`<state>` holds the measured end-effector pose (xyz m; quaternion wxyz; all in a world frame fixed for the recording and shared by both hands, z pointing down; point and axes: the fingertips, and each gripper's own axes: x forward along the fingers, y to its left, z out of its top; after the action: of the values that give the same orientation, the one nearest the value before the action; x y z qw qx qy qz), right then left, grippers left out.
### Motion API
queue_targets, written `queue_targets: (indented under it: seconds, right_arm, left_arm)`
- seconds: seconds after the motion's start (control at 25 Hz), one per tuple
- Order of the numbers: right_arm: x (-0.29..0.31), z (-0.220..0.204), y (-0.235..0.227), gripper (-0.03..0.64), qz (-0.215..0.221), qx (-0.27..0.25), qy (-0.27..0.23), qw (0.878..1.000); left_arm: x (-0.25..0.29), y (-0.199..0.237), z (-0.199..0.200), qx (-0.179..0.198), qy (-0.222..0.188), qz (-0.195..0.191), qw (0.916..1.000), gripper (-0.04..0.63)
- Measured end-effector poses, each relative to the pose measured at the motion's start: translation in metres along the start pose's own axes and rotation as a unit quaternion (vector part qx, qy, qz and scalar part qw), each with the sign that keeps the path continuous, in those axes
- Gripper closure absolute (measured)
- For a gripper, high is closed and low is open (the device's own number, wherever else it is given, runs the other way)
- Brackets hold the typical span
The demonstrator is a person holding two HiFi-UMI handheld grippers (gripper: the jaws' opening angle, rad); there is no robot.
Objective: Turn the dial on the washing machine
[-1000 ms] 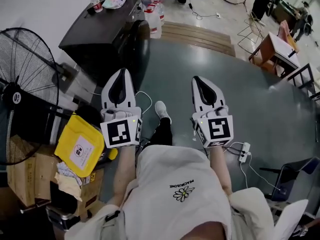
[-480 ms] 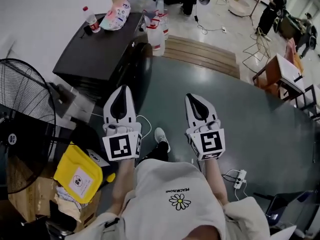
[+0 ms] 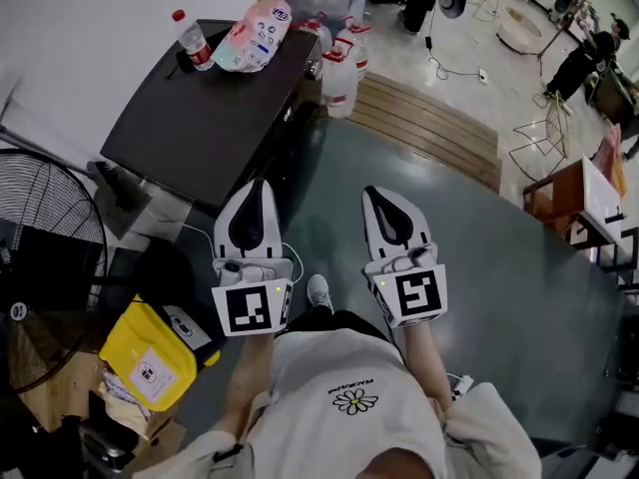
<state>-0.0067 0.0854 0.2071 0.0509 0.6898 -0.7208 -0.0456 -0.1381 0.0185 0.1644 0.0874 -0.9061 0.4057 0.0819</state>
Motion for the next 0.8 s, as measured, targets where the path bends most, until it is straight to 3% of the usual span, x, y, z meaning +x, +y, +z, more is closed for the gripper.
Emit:
queue_targets:
  seconds: [0.2, 0.44, 0.8]
  right_arm:
    - [0.031, -0.009, -0.003, 0.614, 0.019, 0.017, 0.020, 0.999]
    - [0.057, -0.008, -0.014, 0.614, 0.041, 0.008, 0.009, 0.999]
    - [0.110, -0.006, -0.038, 0.614, 0.136, 0.010, -0.014, 0.991]
  left_arm:
    - [0.017, 0.015, -0.014, 0.002, 0.015, 0.018, 0.9997, 0.597]
    - [0.034, 0.026, -0.013, 0.009, 0.022, 0.043, 0.9988, 0.597]
    - [0.083, 0.022, -0.017, 0.022, 0.013, 0.107, 0.9940, 0.597]
